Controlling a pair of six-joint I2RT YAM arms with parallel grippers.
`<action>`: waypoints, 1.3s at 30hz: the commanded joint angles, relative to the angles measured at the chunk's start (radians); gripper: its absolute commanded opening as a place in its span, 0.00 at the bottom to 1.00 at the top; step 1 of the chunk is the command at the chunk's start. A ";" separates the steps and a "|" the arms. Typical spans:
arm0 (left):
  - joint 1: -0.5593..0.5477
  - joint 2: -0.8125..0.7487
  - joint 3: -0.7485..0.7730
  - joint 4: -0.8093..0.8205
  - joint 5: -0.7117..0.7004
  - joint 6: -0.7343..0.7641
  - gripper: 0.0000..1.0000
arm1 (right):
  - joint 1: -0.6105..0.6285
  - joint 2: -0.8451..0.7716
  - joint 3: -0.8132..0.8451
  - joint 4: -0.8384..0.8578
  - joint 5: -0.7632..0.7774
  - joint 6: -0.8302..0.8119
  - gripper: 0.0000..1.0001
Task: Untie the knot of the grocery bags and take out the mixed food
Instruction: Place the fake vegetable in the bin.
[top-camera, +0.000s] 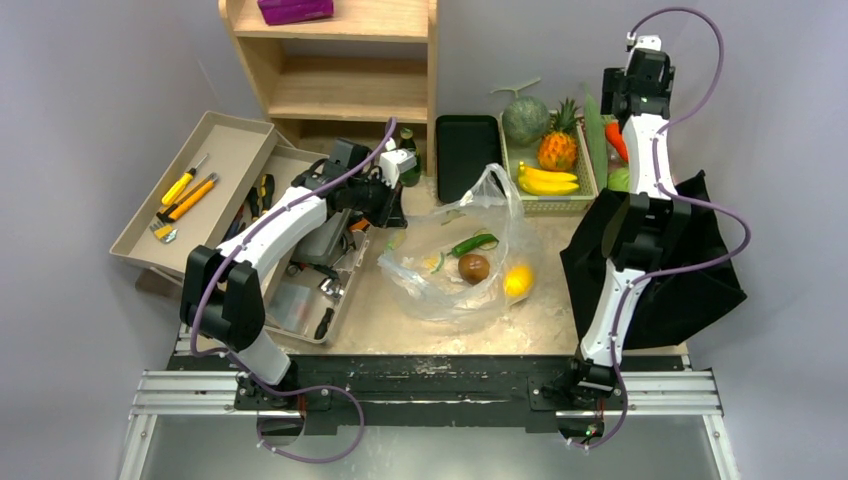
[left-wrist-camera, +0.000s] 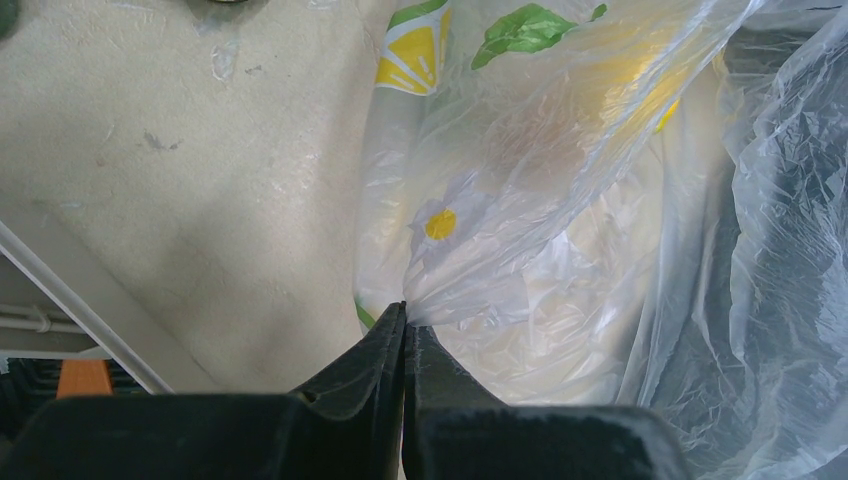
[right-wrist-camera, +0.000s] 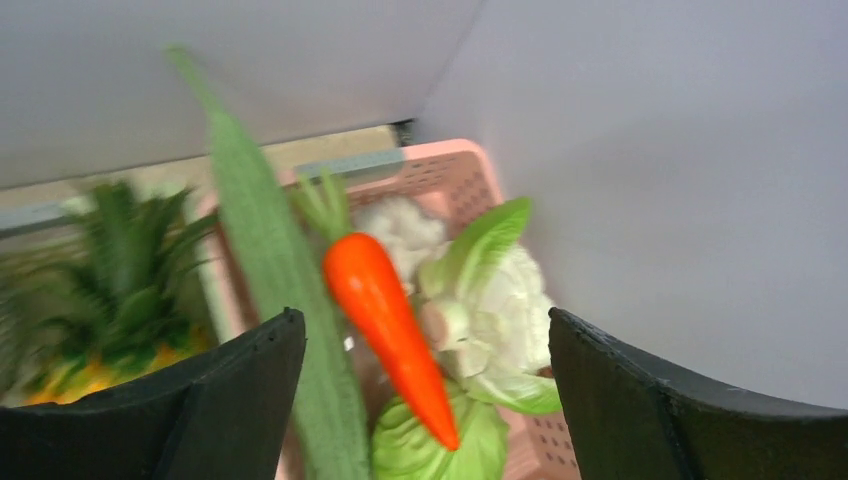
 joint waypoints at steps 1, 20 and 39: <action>0.009 -0.002 -0.008 0.032 0.030 -0.006 0.00 | 0.013 -0.217 -0.069 0.002 -0.324 0.044 0.85; 0.009 -0.023 0.012 0.035 0.036 -0.056 0.00 | 0.647 -0.800 -0.797 -0.386 -1.071 -0.706 0.22; 0.000 -0.063 0.044 0.056 -0.003 0.029 0.00 | 0.824 -1.057 -1.538 0.051 -0.614 -0.782 0.99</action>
